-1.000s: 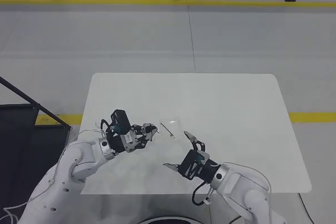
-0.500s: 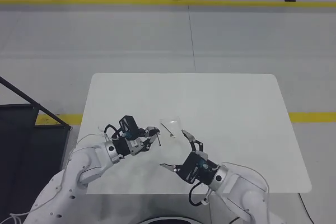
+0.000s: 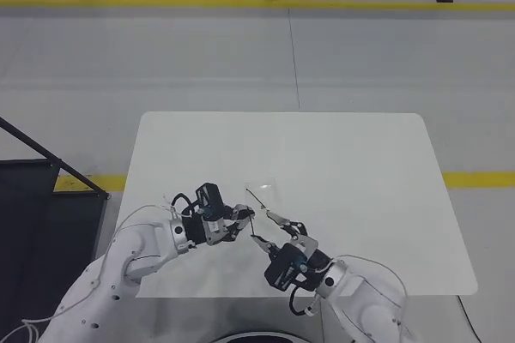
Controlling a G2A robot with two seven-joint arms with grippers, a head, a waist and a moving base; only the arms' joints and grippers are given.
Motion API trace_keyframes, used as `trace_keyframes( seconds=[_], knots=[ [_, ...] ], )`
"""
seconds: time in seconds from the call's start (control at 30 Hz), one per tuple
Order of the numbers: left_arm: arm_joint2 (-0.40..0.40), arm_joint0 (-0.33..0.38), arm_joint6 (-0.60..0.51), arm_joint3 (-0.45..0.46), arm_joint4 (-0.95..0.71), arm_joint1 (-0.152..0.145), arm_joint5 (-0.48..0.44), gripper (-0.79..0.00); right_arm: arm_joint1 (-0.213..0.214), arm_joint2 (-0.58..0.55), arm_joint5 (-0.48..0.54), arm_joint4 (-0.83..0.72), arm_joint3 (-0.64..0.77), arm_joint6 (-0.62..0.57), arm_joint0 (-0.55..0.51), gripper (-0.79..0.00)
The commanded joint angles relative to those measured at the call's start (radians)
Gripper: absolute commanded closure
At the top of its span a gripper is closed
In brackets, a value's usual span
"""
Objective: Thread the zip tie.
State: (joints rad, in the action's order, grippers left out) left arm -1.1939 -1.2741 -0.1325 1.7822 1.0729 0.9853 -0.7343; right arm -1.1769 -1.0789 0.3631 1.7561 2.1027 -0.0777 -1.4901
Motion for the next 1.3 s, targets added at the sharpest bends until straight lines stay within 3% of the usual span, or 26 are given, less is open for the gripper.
trace_keyframes(
  seconds=[0.0,0.33,0.53,0.87,1.03,1.13,1.27],
  knots=[
    [0.004,0.001,-0.025,-0.003,-0.012,-0.001,-0.015,0.0,0.0,0.008,-0.006,0.018,0.002,0.001,-0.001,-0.379],
    [0.0,-0.005,-0.086,0.003,-0.046,-0.004,-0.046,0.0,0.001,0.014,-0.01,0.069,0.01,-0.003,-0.008,-0.342],
    [0.0,-0.01,-0.113,0.009,-0.052,-0.005,-0.058,0.0,0.003,0.017,-0.002,0.095,0.014,0.002,-0.015,-0.265],
    [0.001,-0.015,-0.128,0.017,-0.056,-0.006,-0.056,0.0,0.005,0.03,0.031,0.125,0.016,-0.014,-0.009,-0.246],
    [0.0,-0.016,-0.128,0.017,-0.056,-0.006,-0.055,0.0,0.005,0.031,0.039,0.127,0.016,-0.018,-0.005,-0.191],
    [0.001,-0.016,-0.131,0.017,-0.057,-0.006,-0.054,0.0,0.005,0.032,0.041,0.129,0.016,-0.017,-0.003,-0.117],
    [0.003,-0.014,-0.138,0.016,-0.06,-0.006,-0.055,0.0,0.006,0.034,0.047,0.133,0.017,-0.017,-0.002,-0.114]
  ],
)
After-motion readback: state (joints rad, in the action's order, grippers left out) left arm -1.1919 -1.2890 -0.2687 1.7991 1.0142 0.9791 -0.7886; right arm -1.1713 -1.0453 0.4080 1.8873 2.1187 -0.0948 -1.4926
